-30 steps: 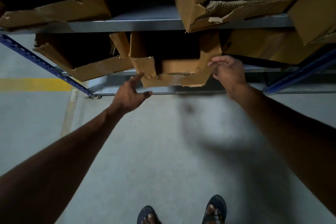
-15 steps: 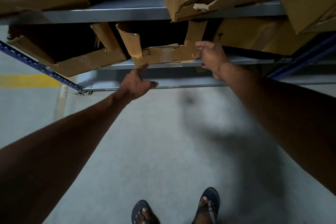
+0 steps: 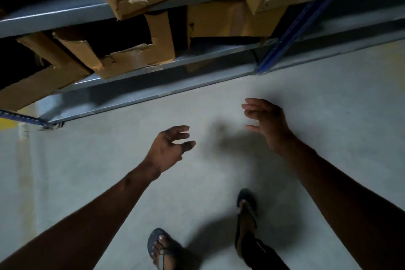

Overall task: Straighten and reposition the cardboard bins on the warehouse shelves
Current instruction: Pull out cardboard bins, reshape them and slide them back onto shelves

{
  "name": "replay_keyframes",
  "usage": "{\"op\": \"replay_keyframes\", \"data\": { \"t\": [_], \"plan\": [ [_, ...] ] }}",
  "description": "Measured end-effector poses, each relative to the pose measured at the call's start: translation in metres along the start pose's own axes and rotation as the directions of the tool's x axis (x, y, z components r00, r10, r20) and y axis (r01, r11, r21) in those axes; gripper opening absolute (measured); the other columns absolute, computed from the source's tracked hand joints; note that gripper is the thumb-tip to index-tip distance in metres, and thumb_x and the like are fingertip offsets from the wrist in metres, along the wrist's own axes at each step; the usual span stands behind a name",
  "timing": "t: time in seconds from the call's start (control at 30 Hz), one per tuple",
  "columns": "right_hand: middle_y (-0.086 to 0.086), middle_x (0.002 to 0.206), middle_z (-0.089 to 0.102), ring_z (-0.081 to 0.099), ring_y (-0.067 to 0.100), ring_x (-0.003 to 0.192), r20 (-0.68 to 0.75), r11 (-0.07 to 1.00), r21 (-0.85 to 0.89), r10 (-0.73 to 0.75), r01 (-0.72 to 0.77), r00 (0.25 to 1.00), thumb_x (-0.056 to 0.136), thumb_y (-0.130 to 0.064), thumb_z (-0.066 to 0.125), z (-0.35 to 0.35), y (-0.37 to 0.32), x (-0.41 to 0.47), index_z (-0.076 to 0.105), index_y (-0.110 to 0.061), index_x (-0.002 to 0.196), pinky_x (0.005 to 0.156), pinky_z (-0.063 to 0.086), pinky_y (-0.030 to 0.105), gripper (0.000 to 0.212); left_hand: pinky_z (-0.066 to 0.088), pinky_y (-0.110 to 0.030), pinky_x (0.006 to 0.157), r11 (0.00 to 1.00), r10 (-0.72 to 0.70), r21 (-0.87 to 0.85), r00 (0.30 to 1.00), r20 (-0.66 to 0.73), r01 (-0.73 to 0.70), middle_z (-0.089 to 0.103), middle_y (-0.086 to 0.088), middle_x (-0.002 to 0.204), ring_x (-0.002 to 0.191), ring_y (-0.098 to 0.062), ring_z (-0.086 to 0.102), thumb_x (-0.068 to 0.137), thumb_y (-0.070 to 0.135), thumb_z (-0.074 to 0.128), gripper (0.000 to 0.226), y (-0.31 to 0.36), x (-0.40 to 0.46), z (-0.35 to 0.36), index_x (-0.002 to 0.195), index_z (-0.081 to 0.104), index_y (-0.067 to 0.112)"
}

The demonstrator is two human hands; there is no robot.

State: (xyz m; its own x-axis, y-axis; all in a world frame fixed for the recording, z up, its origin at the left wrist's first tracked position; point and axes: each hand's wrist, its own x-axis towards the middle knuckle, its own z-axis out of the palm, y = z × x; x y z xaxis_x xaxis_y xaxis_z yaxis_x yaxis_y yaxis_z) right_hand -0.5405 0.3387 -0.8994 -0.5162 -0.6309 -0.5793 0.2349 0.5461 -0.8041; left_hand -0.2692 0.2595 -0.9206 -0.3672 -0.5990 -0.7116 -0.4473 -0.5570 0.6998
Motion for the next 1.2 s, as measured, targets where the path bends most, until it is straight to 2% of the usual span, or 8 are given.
{"op": "replay_keyframes", "data": {
  "t": [0.13,0.23,0.37,0.43,0.5,0.7,0.87,1.2],
  "plan": [
    [0.002,0.122,0.075,0.066,0.024,0.122,0.063,0.97,0.237,0.039,-0.053,0.997,0.1,-0.009,0.061,-0.024,0.026,0.057,0.067,-0.019,0.127,0.099,0.056,0.052,0.03,0.061,-0.052,0.094,0.979,0.027,-0.2,1.0,0.0,-0.027,0.078,-0.004,0.123,0.107,-0.031,0.077,0.098,0.007,0.07,0.035,0.017,0.062,0.049,0.13,0.07,0.019],
    [0.005,0.134,0.068,0.064,0.026,0.125,0.138,0.869,0.484,0.047,-0.108,0.989,0.109,-0.026,0.045,-0.025,0.027,0.123,0.055,-0.015,0.143,0.096,0.057,0.046,0.037,0.063,-0.048,0.095,0.88,0.054,-0.473,0.998,0.019,-0.039,0.076,-0.008,0.127,0.109,-0.032,0.077,0.103,0.02,0.065,0.031,0.032,0.125,0.081,0.134,0.067,0.016],
    [0.021,0.131,0.068,0.067,0.035,0.118,0.19,0.56,0.814,-0.007,-0.154,0.982,0.107,-0.052,0.042,-0.021,0.013,0.195,0.053,-0.005,0.142,0.099,0.056,0.049,0.06,0.059,-0.047,0.102,0.496,0.151,-0.866,0.988,0.014,-0.064,0.073,-0.02,0.129,0.117,-0.038,0.073,0.102,0.055,0.054,0.059,0.065,0.199,0.105,0.139,0.062,0.008],
    [0.025,0.133,0.066,0.065,0.039,0.121,0.182,0.497,0.854,-0.009,-0.153,0.983,0.104,-0.06,0.042,-0.016,0.003,0.224,0.051,-0.002,0.143,0.102,0.055,0.051,0.07,0.056,-0.05,0.107,0.343,0.183,-0.934,0.983,-0.033,-0.095,0.07,-0.026,0.132,0.121,-0.043,0.07,0.101,0.061,0.053,0.07,0.078,0.23,0.112,0.141,0.058,0.004],
    [0.026,0.139,0.061,0.06,0.041,0.128,0.173,0.463,0.873,0.0,-0.153,0.985,0.102,-0.066,0.042,-0.009,-0.011,0.248,0.045,0.0,0.148,0.103,0.051,0.054,0.08,0.053,-0.053,0.109,0.275,0.202,-0.954,0.977,-0.066,-0.121,0.064,-0.031,0.139,0.126,-0.046,0.065,0.098,0.064,0.057,0.078,0.092,0.253,0.119,0.143,0.054,0.0],
    [0.022,0.163,0.034,0.034,0.038,0.151,0.218,0.45,0.875,-0.038,-0.178,0.975,0.097,-0.072,0.041,0.013,-0.05,0.289,0.019,-0.007,0.163,0.12,0.033,0.058,0.096,0.035,-0.056,0.124,0.212,0.276,-0.959,0.953,-0.127,-0.189,0.033,-0.032,0.164,0.151,-0.047,0.036,0.091,0.076,0.056,0.108,0.136,0.304,0.119,0.162,0.028,0.001],
    [0.02,0.164,0.032,0.032,0.038,0.152,0.252,0.36,0.911,-0.095,-0.202,0.963,0.093,-0.077,0.043,0.027,-0.061,0.306,0.016,-0.013,0.164,0.123,0.029,0.055,0.099,0.025,-0.054,0.128,0.124,0.366,-0.983,0.927,-0.08,-0.134,0.018,-0.031,0.17,0.158,-0.046,0.023,0.087,0.084,0.054,0.123,0.145,0.319,0.135,0.166,0.013,0.0],
    [0.024,0.161,0.036,0.04,0.041,0.147,0.243,0.383,0.901,-0.061,-0.202,0.968,0.097,-0.071,0.045,0.007,-0.03,0.265,0.028,-0.001,0.158,0.122,0.032,0.053,0.095,0.03,-0.056,0.125,0.084,0.327,-0.987,0.939,-0.101,-0.135,0.027,-0.03,0.167,0.154,-0.046,0.031,0.087,0.08,0.059,0.118,0.117,0.296,0.155,0.164,0.02,-0.001]
  ]
}}
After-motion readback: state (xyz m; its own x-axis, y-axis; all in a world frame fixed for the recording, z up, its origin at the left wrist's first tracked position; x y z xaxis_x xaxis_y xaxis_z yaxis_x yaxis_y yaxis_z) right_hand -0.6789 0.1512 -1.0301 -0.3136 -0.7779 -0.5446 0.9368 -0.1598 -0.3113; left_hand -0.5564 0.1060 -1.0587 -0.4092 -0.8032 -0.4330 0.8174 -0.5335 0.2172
